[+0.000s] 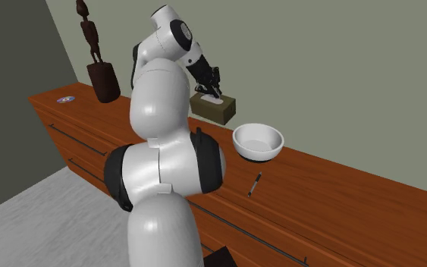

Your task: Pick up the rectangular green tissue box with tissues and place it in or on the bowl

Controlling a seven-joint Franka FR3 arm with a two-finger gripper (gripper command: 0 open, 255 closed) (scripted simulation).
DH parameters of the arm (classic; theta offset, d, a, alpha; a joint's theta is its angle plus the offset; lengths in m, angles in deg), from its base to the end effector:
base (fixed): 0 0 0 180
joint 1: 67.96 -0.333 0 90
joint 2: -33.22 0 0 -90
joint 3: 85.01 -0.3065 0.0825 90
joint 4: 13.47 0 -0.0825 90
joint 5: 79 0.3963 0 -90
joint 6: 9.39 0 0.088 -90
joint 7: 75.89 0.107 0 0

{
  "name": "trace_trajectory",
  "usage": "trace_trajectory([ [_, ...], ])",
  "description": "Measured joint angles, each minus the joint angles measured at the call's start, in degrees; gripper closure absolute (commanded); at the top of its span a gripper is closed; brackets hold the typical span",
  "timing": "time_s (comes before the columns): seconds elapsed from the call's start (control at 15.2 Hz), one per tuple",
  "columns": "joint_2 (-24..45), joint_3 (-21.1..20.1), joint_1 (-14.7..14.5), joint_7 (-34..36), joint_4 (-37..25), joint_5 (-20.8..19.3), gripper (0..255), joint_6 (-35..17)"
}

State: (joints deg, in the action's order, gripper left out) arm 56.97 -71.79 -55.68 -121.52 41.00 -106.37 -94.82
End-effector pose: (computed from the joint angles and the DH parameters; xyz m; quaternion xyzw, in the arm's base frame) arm 0.5967 -0.2943 0.6693 0.9470 0.1451 -0.1046 0.2667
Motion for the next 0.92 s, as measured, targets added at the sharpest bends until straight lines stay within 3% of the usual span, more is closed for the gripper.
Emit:
trace_trajectory([
  [0.13, 1.1, 0.1, 0.1, -0.9, -3.1, 0.2, 255, 1.8],
  [0.26, -0.8, 0.4, 1.0, -1.9, -0.7, 0.1, 255, 0.7],
  [0.4, -0.6, 0.9, 2.6, -4.0, -2.1, 0.7, 255, 0.7],
  [0.53, -4.3, 1.3, 3.7, -5.1, 3.1, 0.4, 255, -1.6],
  [0.92, -7.8, 3.4, 8.8, -11.4, 6.2, 1.7, 255, -5.0],
])
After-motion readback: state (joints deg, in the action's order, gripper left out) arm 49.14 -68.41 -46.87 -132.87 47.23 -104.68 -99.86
